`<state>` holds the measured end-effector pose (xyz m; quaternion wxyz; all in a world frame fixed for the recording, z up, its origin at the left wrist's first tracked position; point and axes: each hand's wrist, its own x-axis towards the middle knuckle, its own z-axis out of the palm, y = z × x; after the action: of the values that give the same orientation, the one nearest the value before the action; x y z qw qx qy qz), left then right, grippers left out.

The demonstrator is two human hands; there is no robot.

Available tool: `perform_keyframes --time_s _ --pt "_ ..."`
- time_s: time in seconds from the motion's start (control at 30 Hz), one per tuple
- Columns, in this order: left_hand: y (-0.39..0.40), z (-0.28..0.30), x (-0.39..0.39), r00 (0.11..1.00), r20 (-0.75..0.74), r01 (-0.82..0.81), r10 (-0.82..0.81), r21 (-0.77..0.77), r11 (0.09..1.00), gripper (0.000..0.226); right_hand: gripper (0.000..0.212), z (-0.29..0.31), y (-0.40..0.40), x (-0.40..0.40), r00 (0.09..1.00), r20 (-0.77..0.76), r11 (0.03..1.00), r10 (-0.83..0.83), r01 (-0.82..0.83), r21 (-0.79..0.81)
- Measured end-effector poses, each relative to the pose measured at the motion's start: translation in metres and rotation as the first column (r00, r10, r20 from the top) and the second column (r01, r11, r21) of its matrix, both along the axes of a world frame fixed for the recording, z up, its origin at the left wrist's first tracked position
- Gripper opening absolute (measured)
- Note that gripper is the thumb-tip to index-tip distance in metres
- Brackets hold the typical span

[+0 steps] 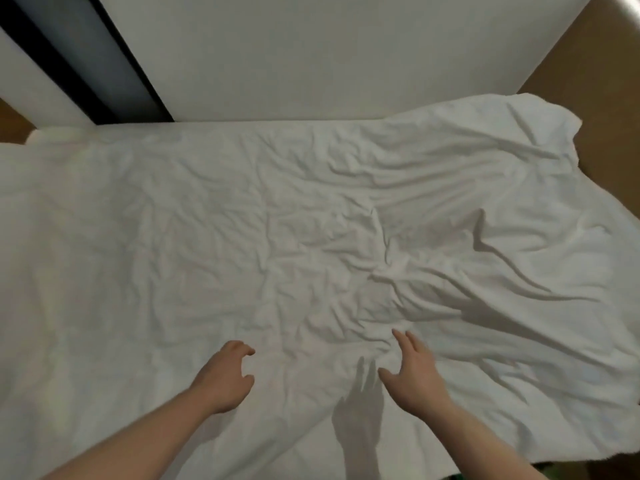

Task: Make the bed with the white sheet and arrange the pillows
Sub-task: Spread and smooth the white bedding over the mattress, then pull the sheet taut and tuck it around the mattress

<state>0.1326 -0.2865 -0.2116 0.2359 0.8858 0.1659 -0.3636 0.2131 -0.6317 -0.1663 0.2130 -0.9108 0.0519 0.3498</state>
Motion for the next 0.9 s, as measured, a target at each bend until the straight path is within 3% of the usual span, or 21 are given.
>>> perform_keyframes --time_s 0.33,0.53,0.9 --pt "0.066 0.005 -0.111 0.973 -0.044 -0.222 0.225 0.065 0.973 0.059 0.081 -0.013 0.074 -0.050 0.980 -0.076 0.981 0.184 -0.179 0.072" --pt "0.091 0.013 -0.177 0.941 -0.063 -0.327 0.332 0.072 0.942 0.058 0.079 -0.011 0.115 -0.095 0.970 -0.114 0.970 0.215 -0.199 0.137" --pt "0.240 -0.004 -0.290 0.775 -0.127 -0.588 0.619 0.215 0.780 0.058 0.076 -0.032 0.243 -0.190 0.948 -0.227 0.971 0.221 -0.191 0.146"
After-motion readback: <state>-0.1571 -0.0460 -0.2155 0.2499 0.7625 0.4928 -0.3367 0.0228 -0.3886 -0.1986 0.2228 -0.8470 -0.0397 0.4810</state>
